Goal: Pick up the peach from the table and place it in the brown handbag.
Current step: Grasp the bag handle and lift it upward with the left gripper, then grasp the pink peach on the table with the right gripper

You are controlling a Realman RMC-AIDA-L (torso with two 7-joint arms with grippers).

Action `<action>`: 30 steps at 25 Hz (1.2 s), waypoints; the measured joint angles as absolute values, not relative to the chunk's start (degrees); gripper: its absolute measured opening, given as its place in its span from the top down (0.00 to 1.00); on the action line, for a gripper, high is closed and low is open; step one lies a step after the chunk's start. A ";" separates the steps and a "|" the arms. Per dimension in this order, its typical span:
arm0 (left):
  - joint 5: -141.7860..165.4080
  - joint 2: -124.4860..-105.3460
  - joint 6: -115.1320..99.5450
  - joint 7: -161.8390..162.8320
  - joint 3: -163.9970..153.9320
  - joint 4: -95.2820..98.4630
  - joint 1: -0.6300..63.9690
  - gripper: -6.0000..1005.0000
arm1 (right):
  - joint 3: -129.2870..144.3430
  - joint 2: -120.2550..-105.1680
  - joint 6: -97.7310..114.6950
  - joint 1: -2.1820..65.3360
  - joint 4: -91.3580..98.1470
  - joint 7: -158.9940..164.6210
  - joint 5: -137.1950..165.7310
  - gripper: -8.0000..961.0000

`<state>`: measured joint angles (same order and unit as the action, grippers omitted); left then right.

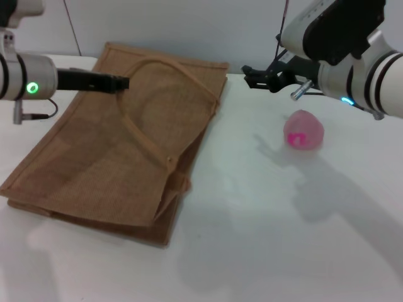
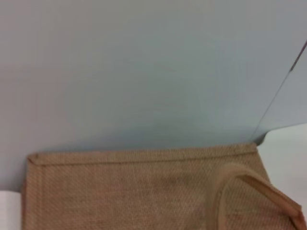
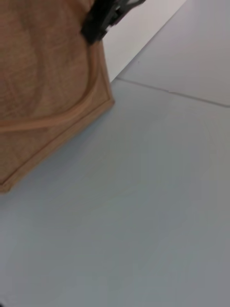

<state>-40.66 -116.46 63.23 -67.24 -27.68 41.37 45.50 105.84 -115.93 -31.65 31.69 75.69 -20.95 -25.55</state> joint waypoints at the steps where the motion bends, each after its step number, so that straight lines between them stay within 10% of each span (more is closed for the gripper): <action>1: -40.65 -116.47 63.85 -66.97 -27.68 42.22 45.31 0.87 | 105.64 -115.93 -31.77 31.70 75.60 -20.94 -25.38 0.09; 30: -40.11 -116.28 83.77 -55.93 -31.17 76.80 43.94 0.87 | 103.35 -115.93 -46.38 32.39 79.28 -20.32 -20.27 0.09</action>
<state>-40.11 -116.28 83.77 -55.94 -31.17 76.80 43.94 103.35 -115.93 -46.38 32.39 79.28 -20.32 -20.27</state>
